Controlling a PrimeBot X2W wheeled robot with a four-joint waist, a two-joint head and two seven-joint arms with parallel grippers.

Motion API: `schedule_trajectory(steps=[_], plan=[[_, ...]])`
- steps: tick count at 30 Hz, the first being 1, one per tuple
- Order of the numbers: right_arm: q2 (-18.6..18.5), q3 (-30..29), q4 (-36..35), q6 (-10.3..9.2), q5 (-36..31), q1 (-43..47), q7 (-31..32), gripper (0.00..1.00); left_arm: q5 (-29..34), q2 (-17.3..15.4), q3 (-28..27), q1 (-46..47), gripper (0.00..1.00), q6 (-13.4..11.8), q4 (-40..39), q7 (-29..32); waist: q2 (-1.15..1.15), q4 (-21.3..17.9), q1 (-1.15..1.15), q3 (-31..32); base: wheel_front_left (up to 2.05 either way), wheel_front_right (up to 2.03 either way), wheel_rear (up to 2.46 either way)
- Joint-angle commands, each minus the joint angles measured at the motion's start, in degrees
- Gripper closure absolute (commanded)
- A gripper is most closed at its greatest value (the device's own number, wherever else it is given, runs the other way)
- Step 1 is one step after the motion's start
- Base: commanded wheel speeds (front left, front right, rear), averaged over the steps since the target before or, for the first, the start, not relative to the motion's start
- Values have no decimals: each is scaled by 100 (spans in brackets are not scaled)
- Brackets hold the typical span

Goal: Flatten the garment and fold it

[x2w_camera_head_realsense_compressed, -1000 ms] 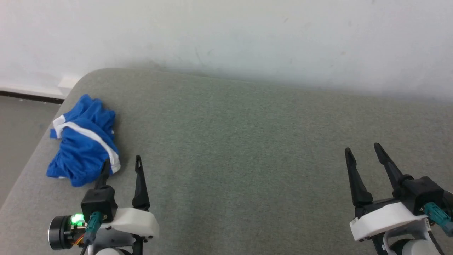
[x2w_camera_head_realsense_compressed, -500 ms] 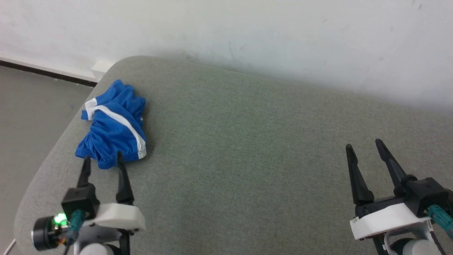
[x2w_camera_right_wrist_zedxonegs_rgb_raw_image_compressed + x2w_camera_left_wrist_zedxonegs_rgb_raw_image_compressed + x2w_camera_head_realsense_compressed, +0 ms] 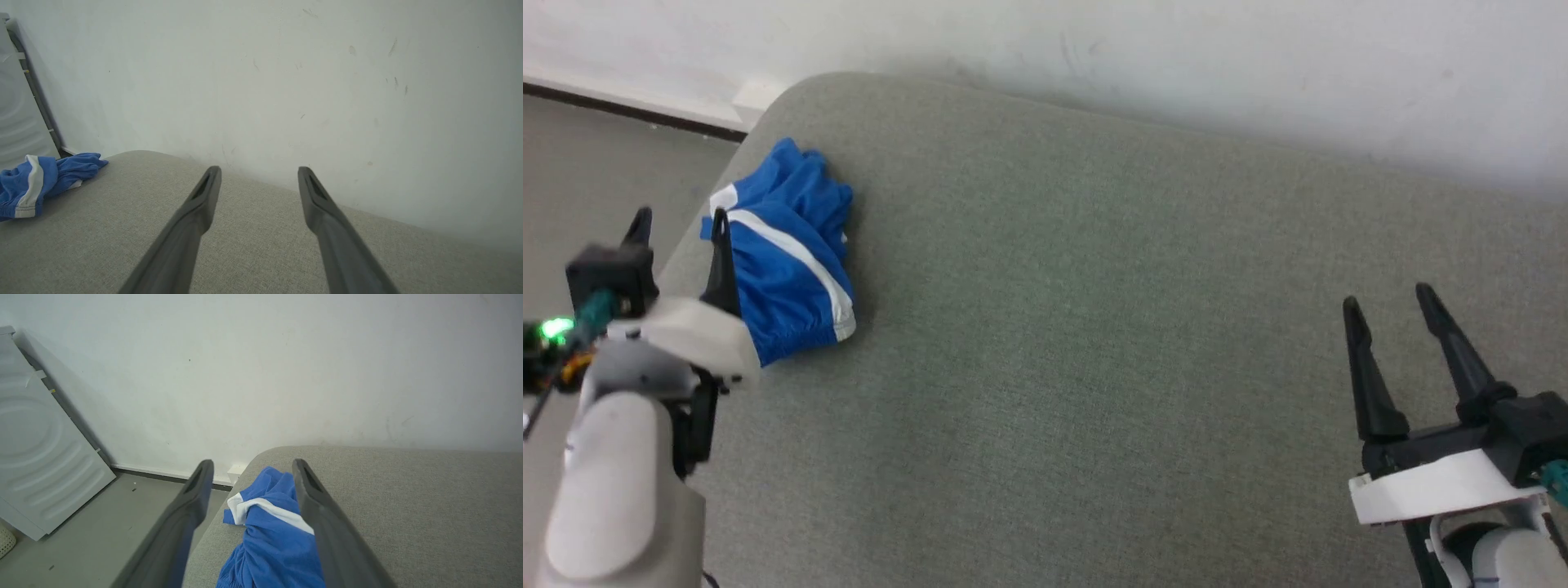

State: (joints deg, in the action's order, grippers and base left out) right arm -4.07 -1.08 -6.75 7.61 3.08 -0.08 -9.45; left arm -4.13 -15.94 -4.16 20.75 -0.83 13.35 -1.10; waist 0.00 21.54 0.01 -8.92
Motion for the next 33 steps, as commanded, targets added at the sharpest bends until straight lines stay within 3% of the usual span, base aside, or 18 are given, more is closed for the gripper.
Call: schedule_trajectory(steps=[1, 8, 20, 27, 28, 29, 33], plan=[[-53, -11, -67, -8, -24, -115, -57, 0, -74, -91, 48, 255, 0, 104, 136, 135, 0, -34, -1, -330, 0, 0, 0], [-202, 0, -171, -9, -26, -374, -141, 0, -504, -499, 397, 1230, 0, 590, 969, 1444, 0, -165, -1, -884, 0, 0, 0], [-305, 43, -292, -10, 1, -756, -285, 0, -2058, -1257, 1815, 1627, 0, 694, 1791, 3673, 0, -437, -1, -1510, 0, 0, 0], [-338, 66, -301, -10, 8, -852, -368, 0, -2727, -1423, 2540, 1708, 0, 737, 2111, 4015, 0, -370, -1, -1632, 0, 0, 0], [-337, 66, -297, -11, 8, -857, -380, 0, -2800, -1480, 2643, 1756, 63, 743, 2139, 4038, 0, -342, -1, -1616, 0, 0, 0], [-332, 69, -294, -11, 10, -862, -392, 0, -2864, -1556, 2744, 1815, 100, 749, 2152, 4050, 0, -314, -1, -1588, 0, 0, 0], [-276, 65, -298, -11, 35, -837, -440, 0, -3094, -1964, 3046, 2151, 100, 773, 2059, 3927, 0, -196, -1, -1374, 0, 0, 0]])
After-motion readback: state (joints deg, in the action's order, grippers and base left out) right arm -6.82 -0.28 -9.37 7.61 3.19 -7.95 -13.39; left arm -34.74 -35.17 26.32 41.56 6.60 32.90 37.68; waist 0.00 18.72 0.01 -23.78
